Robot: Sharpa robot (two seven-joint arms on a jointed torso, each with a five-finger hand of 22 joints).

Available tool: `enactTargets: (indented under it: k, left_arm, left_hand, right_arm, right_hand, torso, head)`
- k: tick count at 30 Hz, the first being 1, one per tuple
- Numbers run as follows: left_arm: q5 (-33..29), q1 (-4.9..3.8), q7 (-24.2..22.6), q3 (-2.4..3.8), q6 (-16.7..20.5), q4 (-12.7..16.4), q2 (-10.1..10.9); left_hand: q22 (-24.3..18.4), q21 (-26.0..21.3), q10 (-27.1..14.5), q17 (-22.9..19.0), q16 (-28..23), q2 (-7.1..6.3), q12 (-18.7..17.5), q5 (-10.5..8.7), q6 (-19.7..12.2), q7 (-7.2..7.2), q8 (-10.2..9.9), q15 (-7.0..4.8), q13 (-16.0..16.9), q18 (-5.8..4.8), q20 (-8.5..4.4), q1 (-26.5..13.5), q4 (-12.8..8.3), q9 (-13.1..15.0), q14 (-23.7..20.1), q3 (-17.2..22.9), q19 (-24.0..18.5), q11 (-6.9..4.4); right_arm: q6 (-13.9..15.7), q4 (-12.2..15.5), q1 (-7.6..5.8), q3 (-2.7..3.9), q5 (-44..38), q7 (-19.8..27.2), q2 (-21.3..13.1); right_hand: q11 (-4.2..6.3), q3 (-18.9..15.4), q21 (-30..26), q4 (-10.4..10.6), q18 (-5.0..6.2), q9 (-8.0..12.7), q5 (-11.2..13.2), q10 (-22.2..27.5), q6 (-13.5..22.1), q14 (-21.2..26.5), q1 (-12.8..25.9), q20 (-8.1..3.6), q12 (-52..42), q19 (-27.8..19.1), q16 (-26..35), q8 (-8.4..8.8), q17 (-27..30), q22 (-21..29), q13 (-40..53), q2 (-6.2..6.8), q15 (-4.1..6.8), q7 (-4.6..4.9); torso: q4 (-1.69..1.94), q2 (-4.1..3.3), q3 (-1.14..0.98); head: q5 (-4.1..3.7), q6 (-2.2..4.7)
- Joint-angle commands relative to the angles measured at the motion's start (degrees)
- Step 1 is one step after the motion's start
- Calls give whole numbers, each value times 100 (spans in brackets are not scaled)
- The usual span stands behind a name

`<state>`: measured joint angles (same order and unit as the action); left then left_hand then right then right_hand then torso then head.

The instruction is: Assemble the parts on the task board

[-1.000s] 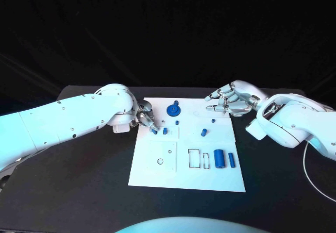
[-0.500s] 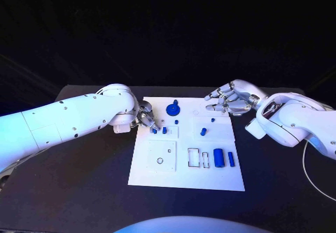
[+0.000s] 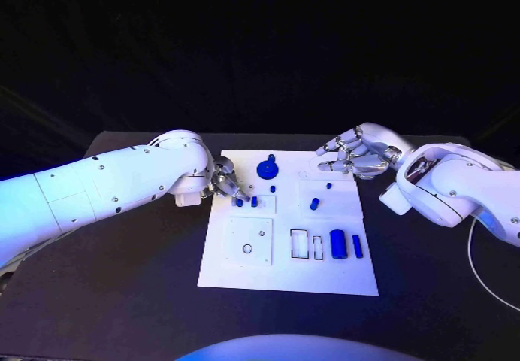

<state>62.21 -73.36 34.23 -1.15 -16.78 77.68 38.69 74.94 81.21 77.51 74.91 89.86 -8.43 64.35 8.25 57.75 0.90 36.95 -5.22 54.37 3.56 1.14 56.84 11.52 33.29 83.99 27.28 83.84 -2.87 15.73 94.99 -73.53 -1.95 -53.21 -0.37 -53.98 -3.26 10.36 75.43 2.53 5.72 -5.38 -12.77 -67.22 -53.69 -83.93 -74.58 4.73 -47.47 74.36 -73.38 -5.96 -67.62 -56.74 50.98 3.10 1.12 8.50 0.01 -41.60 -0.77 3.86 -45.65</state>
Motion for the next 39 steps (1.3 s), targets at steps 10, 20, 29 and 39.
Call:
enactTargets:
  k: [10, 20, 29, 39]
  left_arm:
    - [-73, 7, -29, 16, 268, 154, 147]
    - [-653, -22, -712, 102, 1297, 361, 374]
    - [-940, -33, -2273, 98, 2365, 324, 361]
    - [701, 57, -3497, -50, 2794, 162, -33]
  left_hand:
    - [357, -21, -2, 1509, 14, 48, -70, -65, 59, -15, -62, -68, -10, -74, -57, -175, 375, -14, 601, -1068, 78, -12]
    - [-188, -500, -470, 1509, 14, 312, -694, -46, -230, 68, -115, -34, -754, 53, -37, -247, 505, -1, 601, -1732, -195, 68]
    - [-3467, -3930, -2501, -2056, -3187, 398, -2082, 106, -1618, 765, -590, 529, -2038, 626, 431, 1495, -14, -344, -1406, -1670, -2284, 705]
    - [-4056, -4800, -2555, -3683, -4982, 53, -3800, -170, -1185, 845, -1822, 694, -3792, 701, 590, 2942, -722, -1704, -2090, -702, -2571, 877]
  right_arm:
    - [-66, -13, 5, 0, 13, 29, 4]
    - [-75, -19, 10, -1, 11, 23, 2]
    - [-76, -19, 12, -2, 10, 15, -4]
    - [-75, -40, 14, -3, 9, 21, 16]
  right_hand:
    - [-1, -20, -54, -11, 84, -6, -51, 42, -7, -147, 9, 10, 49, -52, 48, -34, 38, 33, -19, -16, 10, 4]
    - [0, -19, -54, -12, 84, -6, -51, 43, -7, -147, 8, 10, 49, -52, 48, -34, 39, 32, -19, -15, 10, 4]
    - [0, -12, -59, -23, 84, -5, -67, 45, -4, -147, -13, 10, 48, -54, 55, -35, 42, 38, -22, -19, 11, 5]
    - [-3, 4, -68, -34, 85, -4, -152, 54, 3, -148, -39, 9, 51, -56, 69, -38, 49, 47, -36, -30, 10, 10]
  torso:
    - [-2, -1, 2]
    - [6, 2, -3]
    - [1, -2, -6]
    - [-3, -4, 0]
  head:
    - [-11, 10]
    - [-17, 18]
    - [-47, 45]
    - [-118, 100]
